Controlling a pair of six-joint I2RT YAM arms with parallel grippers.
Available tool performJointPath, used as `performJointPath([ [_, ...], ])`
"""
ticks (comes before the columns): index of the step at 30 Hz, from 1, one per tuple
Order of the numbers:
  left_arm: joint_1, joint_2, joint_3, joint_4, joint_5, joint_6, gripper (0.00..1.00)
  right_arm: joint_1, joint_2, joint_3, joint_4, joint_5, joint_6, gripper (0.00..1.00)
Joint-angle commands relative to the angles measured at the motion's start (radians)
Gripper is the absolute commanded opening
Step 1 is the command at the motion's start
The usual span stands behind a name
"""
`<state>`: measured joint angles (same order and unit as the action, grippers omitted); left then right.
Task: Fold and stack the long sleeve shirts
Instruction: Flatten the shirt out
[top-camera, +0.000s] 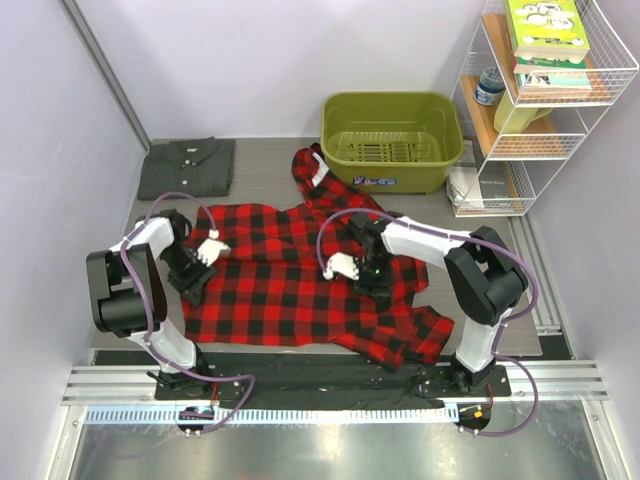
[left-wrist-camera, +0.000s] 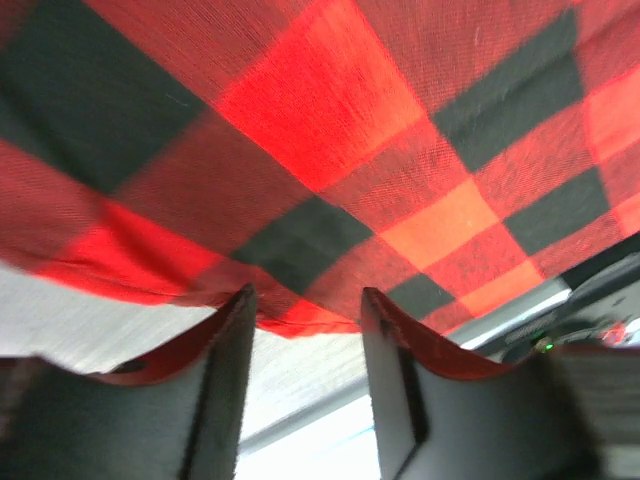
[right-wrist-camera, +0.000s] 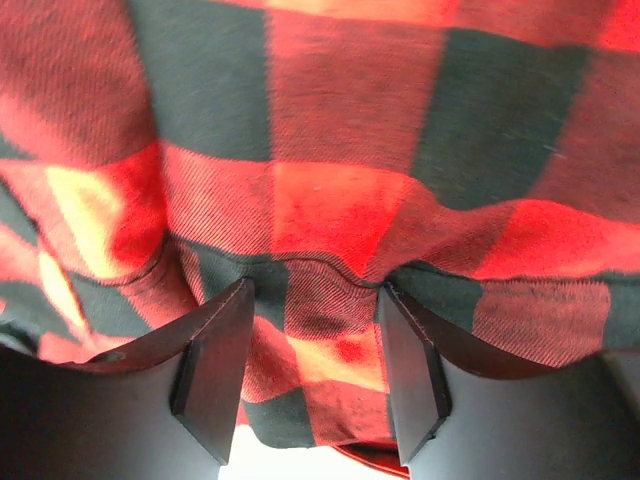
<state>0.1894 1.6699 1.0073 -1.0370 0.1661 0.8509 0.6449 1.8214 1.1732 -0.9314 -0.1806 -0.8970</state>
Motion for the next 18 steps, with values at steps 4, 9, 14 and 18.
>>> performJointPath([
  [4,0.012,-0.151,-0.2,-0.078,-0.239,0.183,0.41,0.09,-0.062,-0.064,-0.165,-0.127,-0.006,0.61],
  [9,0.071,-0.167,-0.092,-0.167,-0.117,0.194,0.38,0.012,-0.097,0.057,-0.247,-0.186,0.026,0.61],
  [14,0.061,-0.04,0.212,-0.242,0.147,0.036,0.42,-0.165,-0.002,0.317,-0.244,-0.247,0.125,0.58],
  [18,0.019,0.056,0.274,-0.149,0.151,-0.055,0.42,-0.206,0.091,0.376,-0.153,-0.177,0.174,0.52],
])
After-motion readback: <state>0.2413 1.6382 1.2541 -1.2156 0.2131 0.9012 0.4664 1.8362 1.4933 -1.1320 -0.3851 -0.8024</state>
